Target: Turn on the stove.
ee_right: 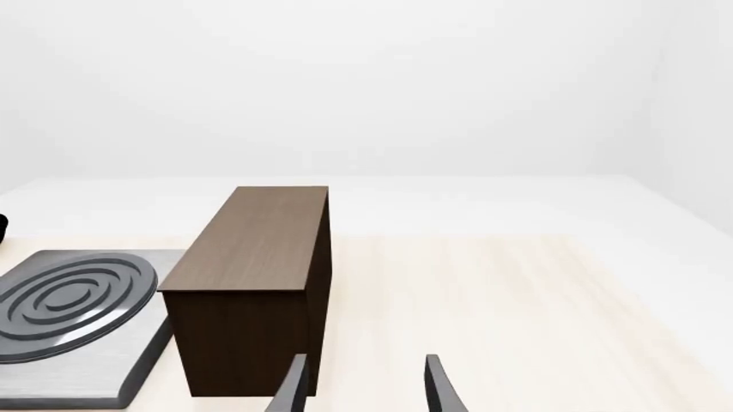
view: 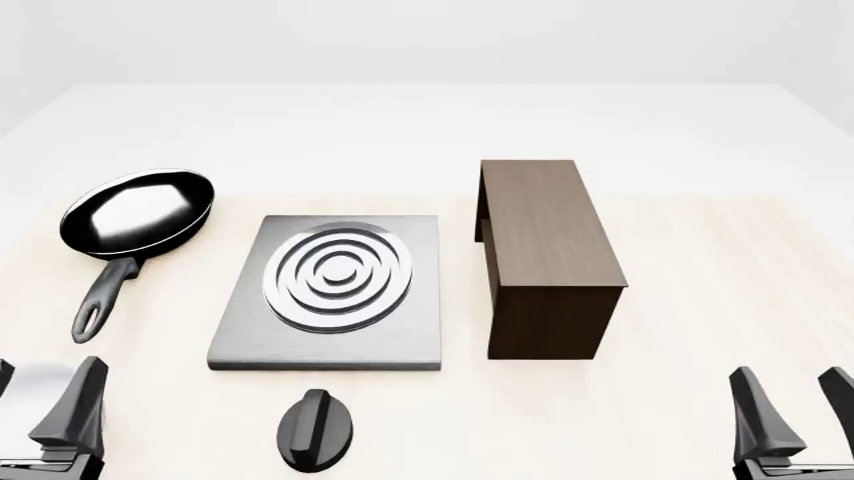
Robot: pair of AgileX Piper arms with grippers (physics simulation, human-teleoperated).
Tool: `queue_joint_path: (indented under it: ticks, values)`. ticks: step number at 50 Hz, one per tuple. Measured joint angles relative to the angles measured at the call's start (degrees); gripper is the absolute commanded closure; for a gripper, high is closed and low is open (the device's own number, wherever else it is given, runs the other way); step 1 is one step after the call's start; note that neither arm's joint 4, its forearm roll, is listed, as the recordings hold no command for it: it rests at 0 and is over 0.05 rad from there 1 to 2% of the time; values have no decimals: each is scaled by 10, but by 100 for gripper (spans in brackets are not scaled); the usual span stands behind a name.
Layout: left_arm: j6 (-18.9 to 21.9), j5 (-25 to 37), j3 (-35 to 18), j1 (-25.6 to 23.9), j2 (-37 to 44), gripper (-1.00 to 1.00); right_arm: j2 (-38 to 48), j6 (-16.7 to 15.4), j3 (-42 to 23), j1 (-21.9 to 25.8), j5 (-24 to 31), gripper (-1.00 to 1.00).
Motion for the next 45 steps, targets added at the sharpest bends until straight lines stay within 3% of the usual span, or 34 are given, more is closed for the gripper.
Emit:
queue_joint_path:
  ticks: [15,45]
  values:
    - [-26,88,-68,-26,7,-100,0,0,0,0,0,-100]
    - [-81,158,-205,-76,168,-100,-3,-6,0,-6,0,-100]
